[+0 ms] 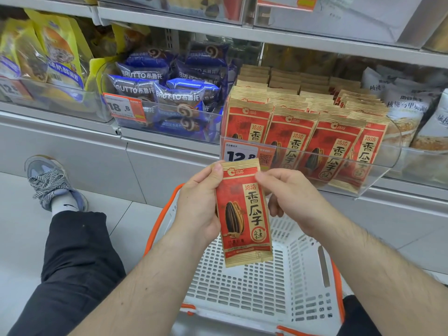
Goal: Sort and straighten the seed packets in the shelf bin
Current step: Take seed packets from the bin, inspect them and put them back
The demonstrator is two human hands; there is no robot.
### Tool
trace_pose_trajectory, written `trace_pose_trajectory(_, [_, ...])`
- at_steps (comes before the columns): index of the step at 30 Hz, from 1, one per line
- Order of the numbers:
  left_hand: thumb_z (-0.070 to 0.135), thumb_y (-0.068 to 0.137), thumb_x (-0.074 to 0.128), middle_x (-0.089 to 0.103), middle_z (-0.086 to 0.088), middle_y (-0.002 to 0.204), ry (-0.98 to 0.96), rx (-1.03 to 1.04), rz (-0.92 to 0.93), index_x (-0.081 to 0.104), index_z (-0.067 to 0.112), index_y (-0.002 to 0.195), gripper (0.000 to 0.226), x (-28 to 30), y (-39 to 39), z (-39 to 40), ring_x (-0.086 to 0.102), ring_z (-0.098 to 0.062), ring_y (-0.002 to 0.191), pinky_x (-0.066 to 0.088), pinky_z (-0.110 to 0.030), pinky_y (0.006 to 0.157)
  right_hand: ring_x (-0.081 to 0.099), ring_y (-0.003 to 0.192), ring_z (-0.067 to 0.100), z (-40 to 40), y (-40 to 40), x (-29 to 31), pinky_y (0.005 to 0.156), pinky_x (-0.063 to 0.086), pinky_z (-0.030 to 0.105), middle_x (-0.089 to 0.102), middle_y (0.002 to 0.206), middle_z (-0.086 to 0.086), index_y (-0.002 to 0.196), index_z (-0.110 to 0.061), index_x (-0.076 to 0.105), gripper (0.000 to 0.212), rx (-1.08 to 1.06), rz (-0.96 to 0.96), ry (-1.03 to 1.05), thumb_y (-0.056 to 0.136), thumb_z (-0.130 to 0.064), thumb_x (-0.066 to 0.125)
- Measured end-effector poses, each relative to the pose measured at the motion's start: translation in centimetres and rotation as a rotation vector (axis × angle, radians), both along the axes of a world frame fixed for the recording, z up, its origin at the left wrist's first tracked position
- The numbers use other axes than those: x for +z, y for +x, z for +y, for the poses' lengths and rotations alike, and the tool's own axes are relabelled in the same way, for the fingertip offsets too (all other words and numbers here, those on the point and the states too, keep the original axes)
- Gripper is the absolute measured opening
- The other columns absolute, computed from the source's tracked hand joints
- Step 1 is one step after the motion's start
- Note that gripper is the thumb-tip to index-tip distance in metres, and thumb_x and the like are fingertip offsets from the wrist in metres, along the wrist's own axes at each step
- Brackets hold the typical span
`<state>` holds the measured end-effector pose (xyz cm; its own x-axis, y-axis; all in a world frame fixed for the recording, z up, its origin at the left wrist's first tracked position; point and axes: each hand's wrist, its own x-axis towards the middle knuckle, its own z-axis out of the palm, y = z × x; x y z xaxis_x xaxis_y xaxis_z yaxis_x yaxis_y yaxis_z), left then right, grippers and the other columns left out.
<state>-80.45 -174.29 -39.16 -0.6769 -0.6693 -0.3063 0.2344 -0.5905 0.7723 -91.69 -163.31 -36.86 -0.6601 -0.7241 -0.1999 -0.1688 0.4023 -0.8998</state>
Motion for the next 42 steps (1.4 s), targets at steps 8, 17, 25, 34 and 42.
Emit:
trace_pose_trajectory(8, [0.036,0.107,0.04,0.074,-0.02,0.107,-0.02,-0.208,-0.103,0.067,0.006,0.121,0.042,-0.6,0.6,0.5,0.072,-0.036,0.101,0.061,-0.046,0.083,0.051,0.043,0.015,0.0,-0.4,-0.2,0.047,0.039,0.029,0.066,0.058,0.006,0.073,-0.006,0.062,0.031,-0.039,-0.022,-0.068,0.101,-0.018,0.055])
trace_pose_trajectory(17, [0.033,0.107,0.041,0.075,-0.02,0.103,0.06,-0.19,-0.085,0.065,0.005,0.122,0.04,-0.7,0.8,0.2,0.075,-0.029,0.082,0.063,-0.041,0.068,0.057,0.055,0.015,0.2,-0.8,0.0,0.055,0.041,0.027,0.072,0.073,0.006,0.086,-0.007,0.069,0.032,0.07,-0.079,0.077,0.099,-0.034,0.057])
trace_pose_trajectory(25, [0.03,0.105,0.046,0.075,-0.018,0.107,0.03,-0.218,-0.095,0.063,0.007,0.123,0.034,-0.6,0.7,0.1,0.073,-0.035,0.1,0.062,-0.046,0.08,0.06,0.054,0.014,0.8,-1.3,0.2,0.06,0.047,0.029,0.073,0.074,0.009,0.093,0.003,0.071,0.034,0.106,-0.173,0.082,0.097,-0.029,0.059])
trace_pose_trajectory(34, [0.027,0.106,0.046,0.073,-0.022,0.109,0.101,-0.224,-0.066,0.059,0.004,0.128,0.035,-1.1,0.7,-0.4,0.073,-0.036,0.094,0.063,-0.048,0.071,0.06,0.066,0.028,1.4,-1.5,0.5,0.057,0.052,0.029,0.072,0.092,0.025,0.116,-0.004,0.061,0.048,0.264,-0.318,0.092,0.073,-0.022,0.074])
trace_pose_trajectory(42, [0.024,0.106,0.047,0.076,-0.015,0.106,0.014,-0.218,-0.179,0.066,0.009,0.115,0.025,-2.0,0.5,-0.6,0.074,-0.025,0.088,0.059,-0.044,0.076,0.063,0.053,0.02,1.2,-1.2,0.3,0.052,0.053,0.029,0.071,0.08,0.024,0.113,-0.001,0.058,0.051,0.243,-0.222,0.116,0.07,-0.016,0.08])
